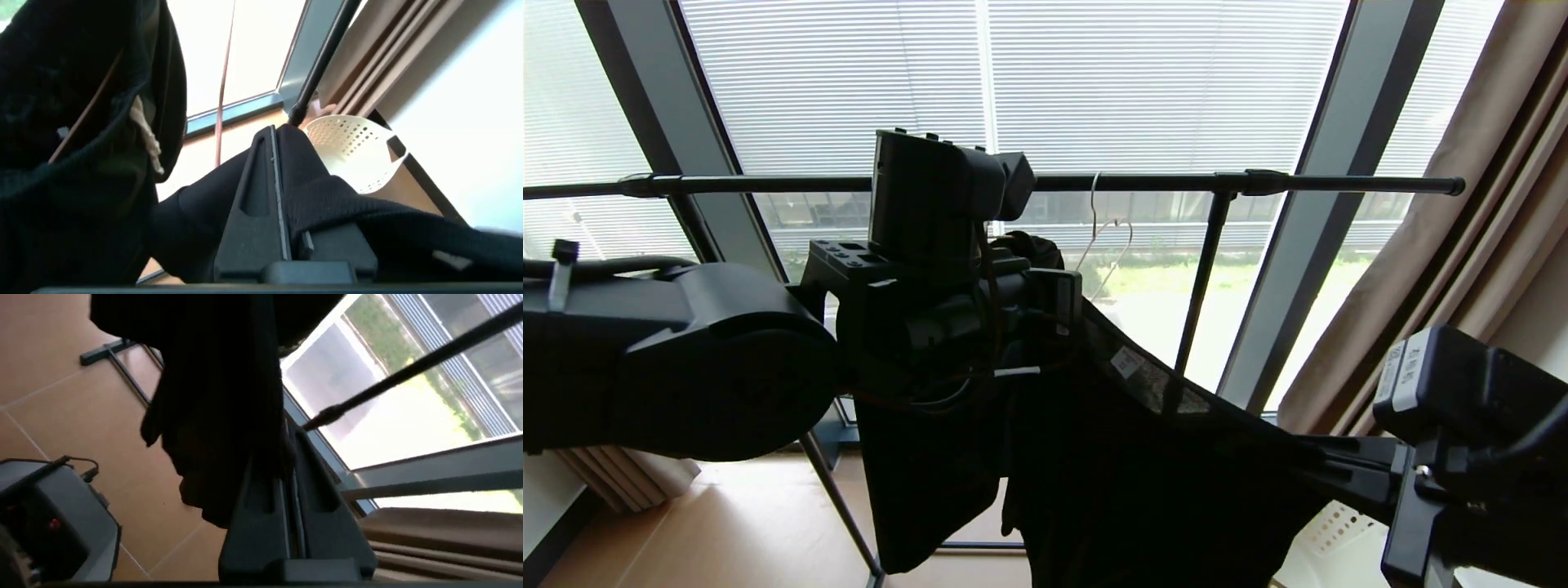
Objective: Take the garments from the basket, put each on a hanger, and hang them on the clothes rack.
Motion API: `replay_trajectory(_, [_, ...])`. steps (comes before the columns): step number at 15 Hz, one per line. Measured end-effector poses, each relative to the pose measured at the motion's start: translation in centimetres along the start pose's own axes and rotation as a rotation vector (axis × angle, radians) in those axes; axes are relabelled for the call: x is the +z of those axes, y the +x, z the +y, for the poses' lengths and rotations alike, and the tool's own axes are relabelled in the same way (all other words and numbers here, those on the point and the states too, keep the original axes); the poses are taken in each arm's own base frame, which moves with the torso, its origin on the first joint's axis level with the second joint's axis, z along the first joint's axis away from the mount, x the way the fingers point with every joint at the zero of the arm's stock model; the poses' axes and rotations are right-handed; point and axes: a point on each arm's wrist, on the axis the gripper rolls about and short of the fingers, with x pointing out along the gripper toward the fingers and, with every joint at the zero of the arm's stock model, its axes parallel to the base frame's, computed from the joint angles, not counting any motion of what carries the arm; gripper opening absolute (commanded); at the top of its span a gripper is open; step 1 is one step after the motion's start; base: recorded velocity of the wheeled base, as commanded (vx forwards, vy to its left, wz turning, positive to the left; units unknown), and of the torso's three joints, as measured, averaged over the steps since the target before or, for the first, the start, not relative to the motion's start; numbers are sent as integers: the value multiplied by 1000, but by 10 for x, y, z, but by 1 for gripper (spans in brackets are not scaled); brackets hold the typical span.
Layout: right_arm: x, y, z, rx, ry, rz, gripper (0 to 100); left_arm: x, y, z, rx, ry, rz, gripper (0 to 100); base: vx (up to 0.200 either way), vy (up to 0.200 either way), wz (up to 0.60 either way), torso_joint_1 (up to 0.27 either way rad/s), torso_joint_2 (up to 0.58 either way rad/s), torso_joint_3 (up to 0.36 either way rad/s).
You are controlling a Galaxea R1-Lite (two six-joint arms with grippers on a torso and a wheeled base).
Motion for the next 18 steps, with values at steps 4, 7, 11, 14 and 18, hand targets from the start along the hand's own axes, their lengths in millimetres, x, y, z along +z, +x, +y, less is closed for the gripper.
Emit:
replay_trajectory(4, [20,3,28,125,137,-52,0,9,1,-8,-23,37,-17,0,0,0,0,0,0,0])
replay_trajectory(7, [39,20,47,168,263,-99,0,12,3,-10,-30,37,-27,0,0,0,0,0,0,0])
replay_trajectory(11, [46,35,59,183,297,-97,0,12,6,-10,-28,38,-23,0,0,0,0,0,0,0])
replay_trajectory(14, [36,36,50,144,239,-23,0,7,6,-8,-15,49,36,0,0,0,0,0,0,0])
replay_trajectory(18, [20,39,-3,-45,185,67,0,2,-7,6,34,72,157,0,0,0,0,0,0,0])
